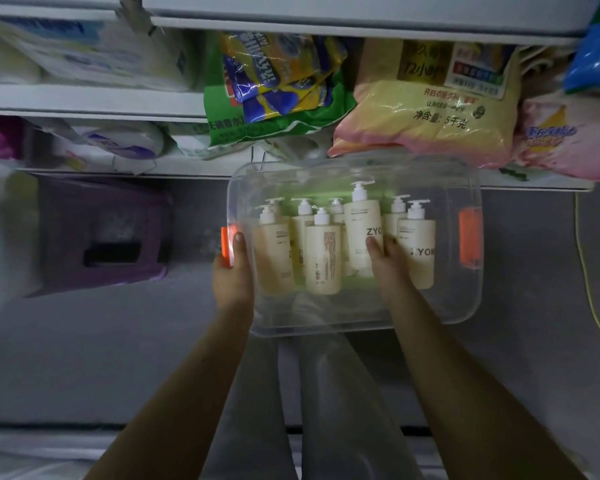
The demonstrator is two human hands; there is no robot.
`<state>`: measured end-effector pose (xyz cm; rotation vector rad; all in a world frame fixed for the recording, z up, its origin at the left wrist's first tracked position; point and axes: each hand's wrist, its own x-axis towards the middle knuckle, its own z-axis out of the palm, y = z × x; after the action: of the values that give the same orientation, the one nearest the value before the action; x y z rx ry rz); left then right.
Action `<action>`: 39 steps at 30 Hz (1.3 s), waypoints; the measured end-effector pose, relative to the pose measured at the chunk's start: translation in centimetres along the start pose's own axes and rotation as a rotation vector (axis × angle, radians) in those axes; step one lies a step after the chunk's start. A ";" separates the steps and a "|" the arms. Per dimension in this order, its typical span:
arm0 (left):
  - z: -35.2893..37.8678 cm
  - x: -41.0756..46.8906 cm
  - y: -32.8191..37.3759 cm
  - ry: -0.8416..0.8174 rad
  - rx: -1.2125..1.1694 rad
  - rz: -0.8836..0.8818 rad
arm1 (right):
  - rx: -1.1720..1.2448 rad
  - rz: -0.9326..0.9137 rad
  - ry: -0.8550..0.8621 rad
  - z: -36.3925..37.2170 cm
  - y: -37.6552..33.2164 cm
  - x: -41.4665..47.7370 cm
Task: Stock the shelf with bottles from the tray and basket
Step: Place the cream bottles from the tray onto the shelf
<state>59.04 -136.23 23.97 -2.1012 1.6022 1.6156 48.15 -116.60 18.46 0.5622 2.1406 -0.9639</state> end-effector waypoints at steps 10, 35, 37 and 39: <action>0.0 0.6 -0.4 0.022 0.049 0.010 | 0.064 0.098 -0.128 0.1 -0.5 0.5; -10.7 -4.1 -1.1 -0.276 -0.231 0.172 | 0.267 -0.330 -0.365 1.9 -3.9 -21.6; -16.2 -7.0 -1.7 -0.456 -0.300 0.236 | 0.250 -0.407 -0.447 3.8 -4.4 -26.0; -21.8 -9.2 -2.9 -0.547 -0.355 0.314 | 0.196 -0.485 -0.535 6.0 -4.7 -30.6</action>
<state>76.76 -141.01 39.15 -1.3508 1.5832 2.4560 67.73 -127.10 40.88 -0.1421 1.7257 -1.4109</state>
